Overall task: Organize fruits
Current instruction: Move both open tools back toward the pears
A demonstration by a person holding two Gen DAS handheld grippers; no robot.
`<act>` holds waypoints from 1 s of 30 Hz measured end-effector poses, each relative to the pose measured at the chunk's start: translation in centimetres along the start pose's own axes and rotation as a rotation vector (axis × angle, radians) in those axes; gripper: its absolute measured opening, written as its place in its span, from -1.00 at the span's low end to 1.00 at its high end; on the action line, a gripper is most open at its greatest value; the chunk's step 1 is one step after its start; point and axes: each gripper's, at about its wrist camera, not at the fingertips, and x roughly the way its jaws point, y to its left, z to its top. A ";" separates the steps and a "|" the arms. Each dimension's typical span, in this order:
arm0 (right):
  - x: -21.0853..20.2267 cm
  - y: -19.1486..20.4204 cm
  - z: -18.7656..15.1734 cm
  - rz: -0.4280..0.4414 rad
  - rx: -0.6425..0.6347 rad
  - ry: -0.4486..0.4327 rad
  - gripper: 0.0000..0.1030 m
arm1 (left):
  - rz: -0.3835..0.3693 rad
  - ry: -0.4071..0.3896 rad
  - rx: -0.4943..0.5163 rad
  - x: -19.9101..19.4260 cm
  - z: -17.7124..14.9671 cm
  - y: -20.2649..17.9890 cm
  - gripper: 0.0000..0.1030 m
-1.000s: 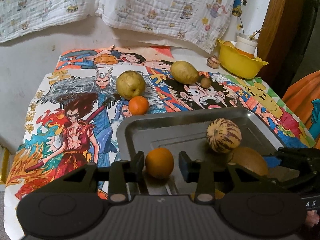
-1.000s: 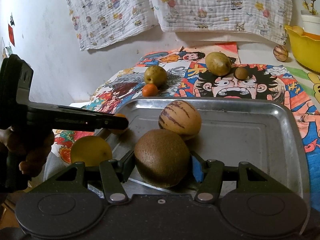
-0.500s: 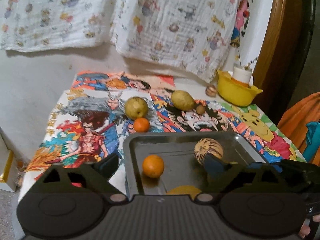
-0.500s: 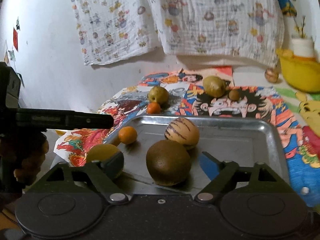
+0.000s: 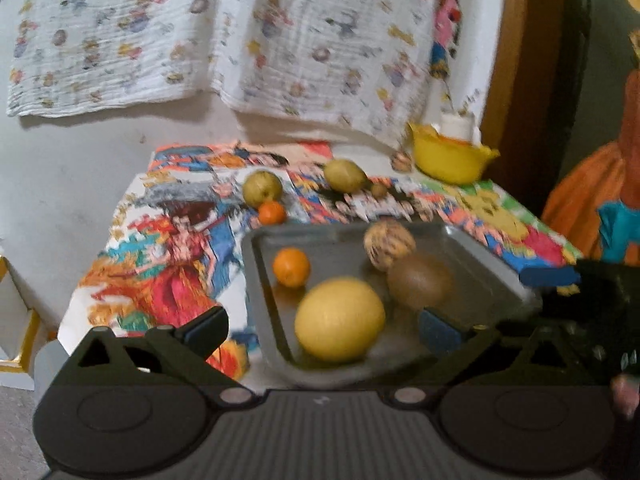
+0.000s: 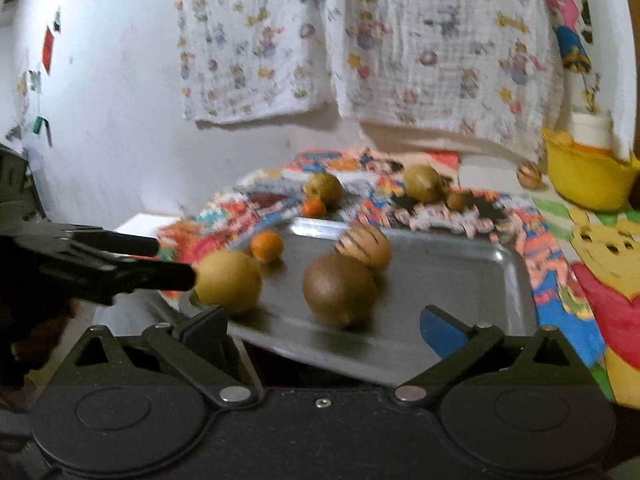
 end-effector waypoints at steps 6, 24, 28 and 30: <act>-0.5 -0.8 -1.3 -0.078 0.005 0.047 0.99 | -0.002 0.048 0.053 -0.1 -1.6 -0.6 0.99; -0.3 -3.0 -0.1 -0.219 0.008 0.044 0.99 | 0.124 0.058 0.064 -0.7 1.0 2.5 0.99; 0.0 -3.1 0.7 -0.215 0.006 0.038 0.99 | 0.126 0.049 0.057 -0.3 1.8 2.9 0.99; 0.3 -3.4 1.2 -0.200 0.015 0.033 0.99 | 0.123 0.037 0.049 -0.1 2.2 3.1 0.99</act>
